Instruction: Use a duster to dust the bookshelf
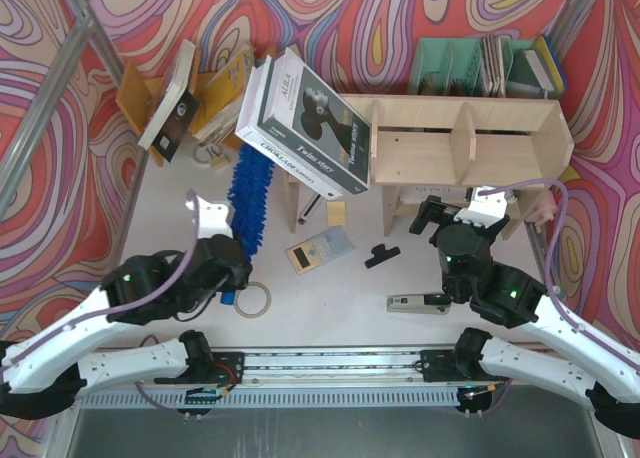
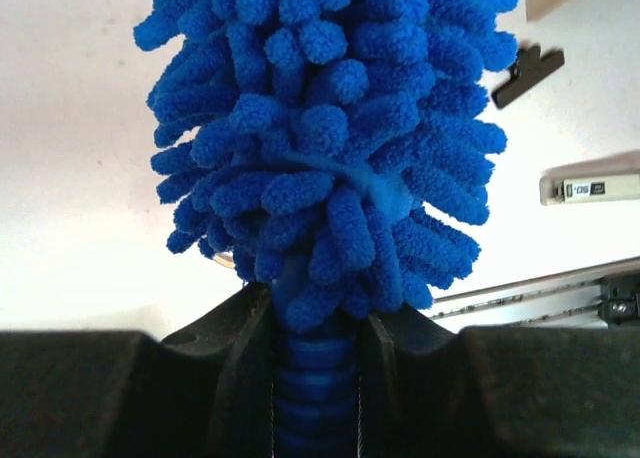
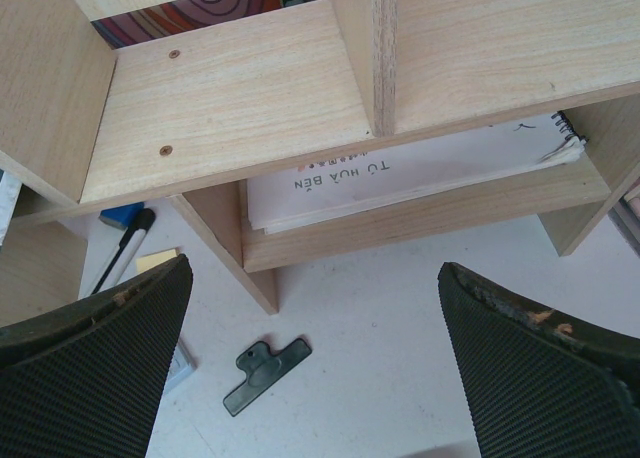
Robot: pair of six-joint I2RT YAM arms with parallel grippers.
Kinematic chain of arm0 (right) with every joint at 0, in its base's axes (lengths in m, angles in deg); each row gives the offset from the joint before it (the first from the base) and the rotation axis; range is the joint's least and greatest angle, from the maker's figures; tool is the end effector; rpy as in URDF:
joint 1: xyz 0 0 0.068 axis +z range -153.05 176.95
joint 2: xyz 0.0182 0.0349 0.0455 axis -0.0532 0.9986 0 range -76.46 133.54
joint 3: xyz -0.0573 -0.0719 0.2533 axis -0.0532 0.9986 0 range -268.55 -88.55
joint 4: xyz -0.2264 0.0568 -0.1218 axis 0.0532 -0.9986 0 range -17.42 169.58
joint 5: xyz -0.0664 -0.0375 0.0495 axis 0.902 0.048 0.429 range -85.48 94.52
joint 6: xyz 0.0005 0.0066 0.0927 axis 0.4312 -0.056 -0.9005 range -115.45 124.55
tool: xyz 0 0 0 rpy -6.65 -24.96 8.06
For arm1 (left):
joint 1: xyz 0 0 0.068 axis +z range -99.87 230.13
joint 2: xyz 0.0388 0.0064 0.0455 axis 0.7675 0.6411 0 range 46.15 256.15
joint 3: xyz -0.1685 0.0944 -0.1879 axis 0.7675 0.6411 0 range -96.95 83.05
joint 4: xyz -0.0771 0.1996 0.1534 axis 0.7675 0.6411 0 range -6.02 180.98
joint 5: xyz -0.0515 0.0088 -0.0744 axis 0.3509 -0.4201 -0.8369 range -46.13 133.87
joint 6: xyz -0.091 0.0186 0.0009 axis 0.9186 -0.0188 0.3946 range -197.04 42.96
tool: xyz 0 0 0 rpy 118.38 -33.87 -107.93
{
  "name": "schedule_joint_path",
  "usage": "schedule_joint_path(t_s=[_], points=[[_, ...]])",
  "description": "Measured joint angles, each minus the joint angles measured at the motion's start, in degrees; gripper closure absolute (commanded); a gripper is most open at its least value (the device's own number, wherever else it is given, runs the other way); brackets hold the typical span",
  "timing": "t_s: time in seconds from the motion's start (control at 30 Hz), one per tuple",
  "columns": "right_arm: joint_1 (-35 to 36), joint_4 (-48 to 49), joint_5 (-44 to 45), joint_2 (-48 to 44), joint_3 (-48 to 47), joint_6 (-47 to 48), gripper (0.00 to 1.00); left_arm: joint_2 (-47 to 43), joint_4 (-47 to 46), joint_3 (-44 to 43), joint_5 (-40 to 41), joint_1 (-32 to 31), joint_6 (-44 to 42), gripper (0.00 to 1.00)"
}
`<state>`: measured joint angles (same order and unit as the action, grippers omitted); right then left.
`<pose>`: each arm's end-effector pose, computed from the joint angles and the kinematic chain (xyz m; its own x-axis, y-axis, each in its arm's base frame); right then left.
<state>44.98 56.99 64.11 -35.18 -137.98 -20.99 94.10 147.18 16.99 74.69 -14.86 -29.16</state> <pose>0.1692 0.0802 0.3506 -0.0719 0.2464 -0.9665 0.2364 0.9456 0.2235 0.1083 -0.1309 0.3376 -0.6646 -0.0821 -0.7427 0.1973 0.9394 -0.2804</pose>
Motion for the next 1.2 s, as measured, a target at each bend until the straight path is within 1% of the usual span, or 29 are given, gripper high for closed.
schedule_joint_path(t_s=[0.37, 0.43, 0.6, 0.67, 0.77, 1.0, 1.2], points=[[0.0, 0.0, 0.0, 0.1, 0.0, 0.0, 0.01, -5.2, 9.7, -9.8, 10.6, 0.0, -1.9, 1.0], [0.0, 0.0, 0.0, 0.1, 0.0, 0.0, 0.01, -7.6, 9.1, -11.1, 11.3, 0.0, -4.3, 1.0], [0.0, 0.0, 0.0, 0.1, 0.0, 0.0, 0.01, -16.6, 2.8, -10.2, 11.5, 0.0, -13.6, 1.0], [0.0, 0.0, 0.0, 0.1, 0.0, 0.0, 0.01, -18.1, 0.5, -10.2, 11.3, 0.0, -16.9, 1.0], [0.0, 0.0, 0.0, 0.1, 0.1, 0.0, 0.01, -17.5, -3.9, -10.1, 9.4, 0.0, -21.5, 1.0], [0.0, 0.0, 0.2, 0.6, 0.4, 0.0, 0.01, -13.5, -13.4, -8.7, 0.5, 0.0, -31.0, 1.0], [0.0, 0.0, 0.4, 1.1, 0.9, -0.2, 0.01, -13.2, -18.8, -8.7, -5.2, -0.1, -35.3, 1.0]])
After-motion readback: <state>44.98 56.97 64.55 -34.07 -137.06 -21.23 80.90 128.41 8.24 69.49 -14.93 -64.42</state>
